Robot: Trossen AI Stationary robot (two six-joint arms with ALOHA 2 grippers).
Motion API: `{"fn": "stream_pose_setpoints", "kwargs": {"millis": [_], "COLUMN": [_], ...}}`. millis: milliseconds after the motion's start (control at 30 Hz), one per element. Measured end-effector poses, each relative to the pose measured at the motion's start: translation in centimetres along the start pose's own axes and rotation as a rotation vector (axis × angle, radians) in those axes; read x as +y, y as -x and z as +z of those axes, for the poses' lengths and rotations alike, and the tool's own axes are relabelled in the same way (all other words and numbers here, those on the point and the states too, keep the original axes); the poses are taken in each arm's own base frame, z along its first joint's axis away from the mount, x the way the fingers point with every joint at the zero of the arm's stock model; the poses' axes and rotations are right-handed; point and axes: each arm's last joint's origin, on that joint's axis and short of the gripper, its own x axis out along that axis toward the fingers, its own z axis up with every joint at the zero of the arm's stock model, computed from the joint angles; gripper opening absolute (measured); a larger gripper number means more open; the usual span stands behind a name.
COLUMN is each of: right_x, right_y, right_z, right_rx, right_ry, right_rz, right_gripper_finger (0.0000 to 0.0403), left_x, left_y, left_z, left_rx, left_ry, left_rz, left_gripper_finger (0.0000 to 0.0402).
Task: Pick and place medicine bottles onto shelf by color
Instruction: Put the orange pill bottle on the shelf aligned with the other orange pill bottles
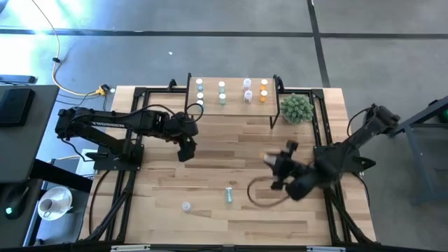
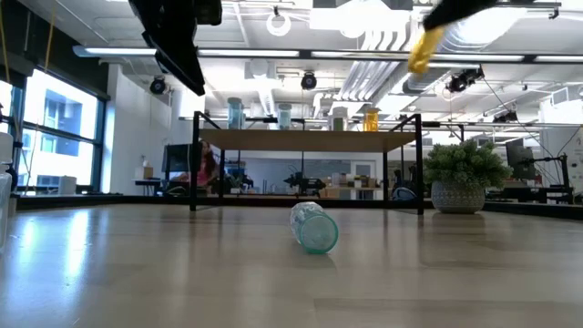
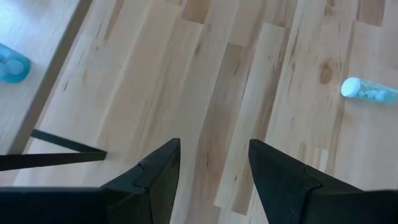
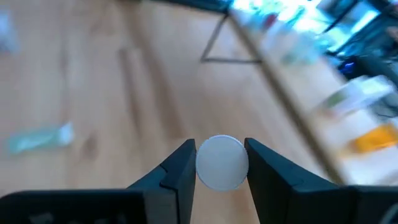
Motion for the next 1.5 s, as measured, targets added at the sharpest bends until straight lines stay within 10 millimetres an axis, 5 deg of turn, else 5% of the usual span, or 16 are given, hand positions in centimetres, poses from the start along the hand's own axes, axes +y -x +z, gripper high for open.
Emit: {"fn": "stream_pose_setpoints", "kwargs": {"millis": [333, 700, 967, 1500], "right_x": [-10.1, -18.3, -20.5, -20.0], "right_y": [-0.2, -2.2, -5.7, -12.2], "right_z": [4.6, 6.3, 5.1, 2.7], "right_rx": [-0.053, -0.026, 0.112, 0.397], "right_ry": [-0.177, -0.465, -0.554, -0.482], "right_rz": [-0.202, -0.203, -0.191, -0.163], "right_gripper_finger": [0.0113, 0.0113, 0.0114, 0.0114], "left_x": [-0.1, -0.2, -0.2, -0.2], "left_y": [0.0, 0.0, 0.0, 0.0], "left_z": [0.0, 0.0, 0.0, 0.0], "left_rx": [0.005, 0.012, 0.012, 0.014], "left_ry": [0.008, 0.008, 0.008, 0.007], "left_rz": [-0.023, -0.056, -0.057, -0.062], "left_gripper_finger": [0.0181, 0.0181, 0.0181, 0.0181]}}
